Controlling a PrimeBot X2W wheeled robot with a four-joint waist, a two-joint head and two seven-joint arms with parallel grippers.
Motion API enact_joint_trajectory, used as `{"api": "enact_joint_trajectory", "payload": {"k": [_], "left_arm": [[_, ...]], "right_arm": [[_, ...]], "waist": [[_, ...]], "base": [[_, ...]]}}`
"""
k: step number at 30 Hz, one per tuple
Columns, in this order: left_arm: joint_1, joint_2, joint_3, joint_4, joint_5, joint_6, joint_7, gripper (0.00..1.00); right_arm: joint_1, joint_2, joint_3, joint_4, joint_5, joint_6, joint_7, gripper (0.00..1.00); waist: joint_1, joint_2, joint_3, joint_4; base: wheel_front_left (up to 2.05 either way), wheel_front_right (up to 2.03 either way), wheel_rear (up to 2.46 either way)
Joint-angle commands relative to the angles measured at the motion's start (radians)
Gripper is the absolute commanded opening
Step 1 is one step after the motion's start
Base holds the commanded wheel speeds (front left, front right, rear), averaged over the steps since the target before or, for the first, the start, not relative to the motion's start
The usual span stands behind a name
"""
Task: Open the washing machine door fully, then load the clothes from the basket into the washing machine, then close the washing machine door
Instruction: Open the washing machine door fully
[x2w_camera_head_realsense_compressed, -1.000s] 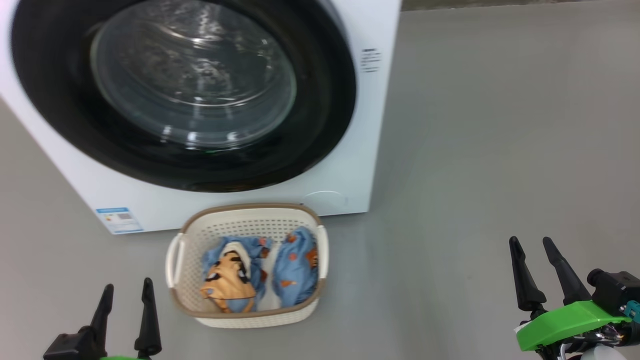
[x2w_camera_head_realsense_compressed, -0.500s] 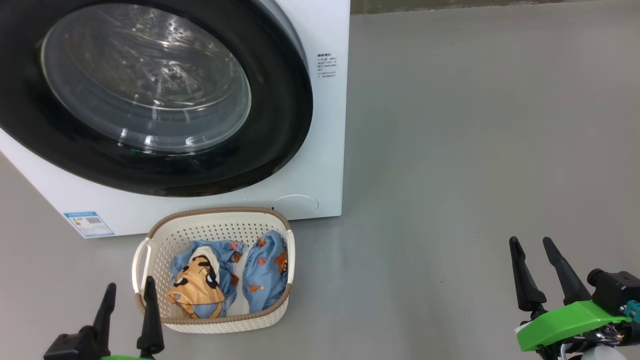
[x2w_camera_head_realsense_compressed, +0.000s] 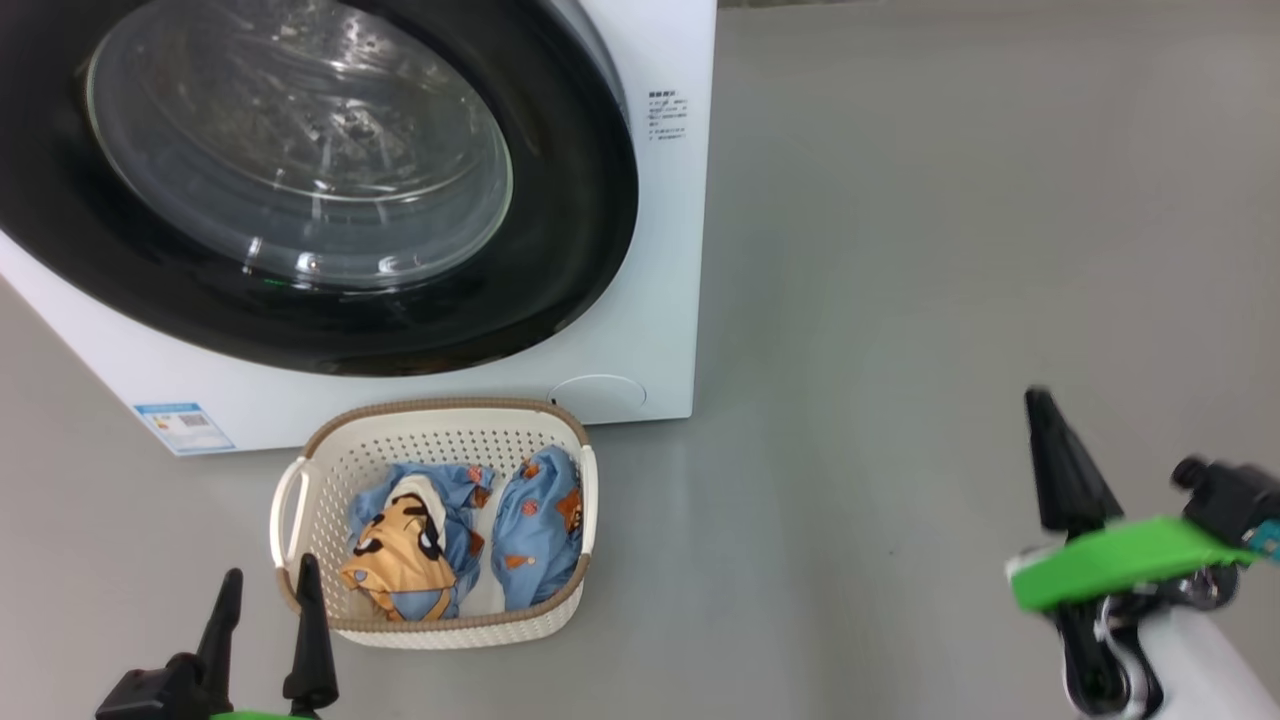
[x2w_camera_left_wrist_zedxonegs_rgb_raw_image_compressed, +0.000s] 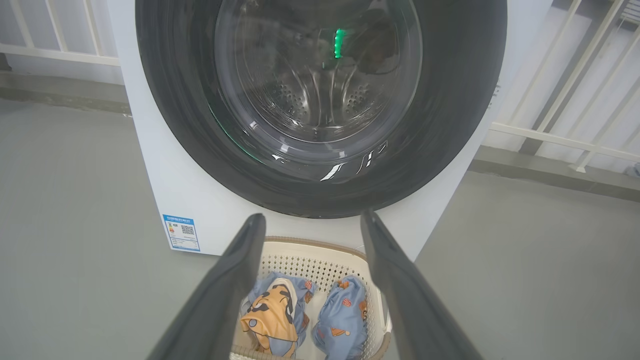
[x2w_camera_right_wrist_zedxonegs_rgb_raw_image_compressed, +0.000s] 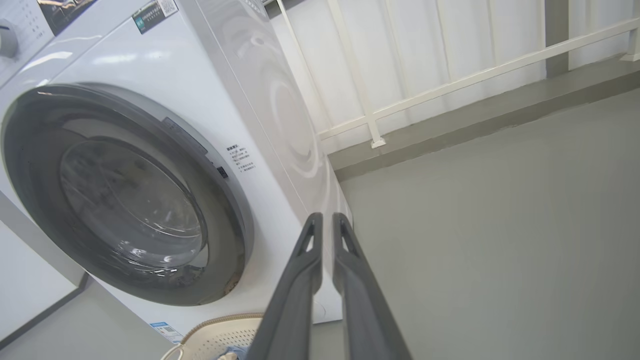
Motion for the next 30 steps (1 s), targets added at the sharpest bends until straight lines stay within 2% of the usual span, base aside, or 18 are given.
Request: {"api": "enact_joint_trajectory", "payload": {"k": [1, 4, 9, 15, 18, 24, 30], "left_arm": [[-0.031, 0.010, 0.026, -0.020, -0.011, -0.002, -0.011, 1.00], [-0.040, 0.007, 0.017, -0.024, -0.020, -0.002, -0.011, 1.00], [-0.066, 0.006, -0.011, -0.027, -0.038, -0.002, -0.011, 1.00], [-0.105, 0.006, -0.052, -0.034, -0.066, 0.000, -0.011, 1.00], [-0.127, 0.006, -0.080, -0.036, -0.080, 0.002, -0.011, 1.00], [-0.163, 0.006, -0.136, -0.037, -0.111, 0.014, -0.011, 1.00], [-0.181, 0.006, -0.187, -0.045, -0.135, 0.024, -0.011, 1.00]], "right_arm": [[-0.038, -0.002, 0.017, -0.027, 0.025, 0.006, -0.012, 0.00], [-0.096, 0.006, 0.009, -0.064, 0.195, 0.006, -0.012, 0.00], [-0.191, -0.025, 0.008, -0.112, 0.427, 0.006, -0.012, 0.00], [-0.316, -0.110, 0.098, -0.136, 0.675, 0.006, -0.010, 0.00], [-0.375, -0.164, 0.138, -0.156, 0.780, 0.006, 0.024, 0.00], [-0.476, -0.249, 0.161, -0.156, 0.903, 0.006, 0.167, 0.00], [-0.550, -0.283, 0.151, -0.118, 0.976, 0.006, 0.338, 0.00]], "waist": [[0.0000, 0.0000, 0.005, 0.004], [0.0000, 0.0000, 0.019, 0.014], [0.0000, 0.0000, 0.052, 0.039], [0.0000, 0.0000, 0.107, 0.084], [0.0000, 0.0000, 0.138, 0.111], [0.0000, 0.0000, 0.193, 0.168], [0.0000, 0.0000, 0.234, 0.219]], "base": [[0.00, 0.00, 0.00], [0.00, 0.00, 0.00], [0.00, 0.00, 0.00], [0.00, 0.00, 0.00], [0.00, 0.00, 0.00], [0.00, 0.00, 0.00], [0.00, 0.00, 0.00]]}}
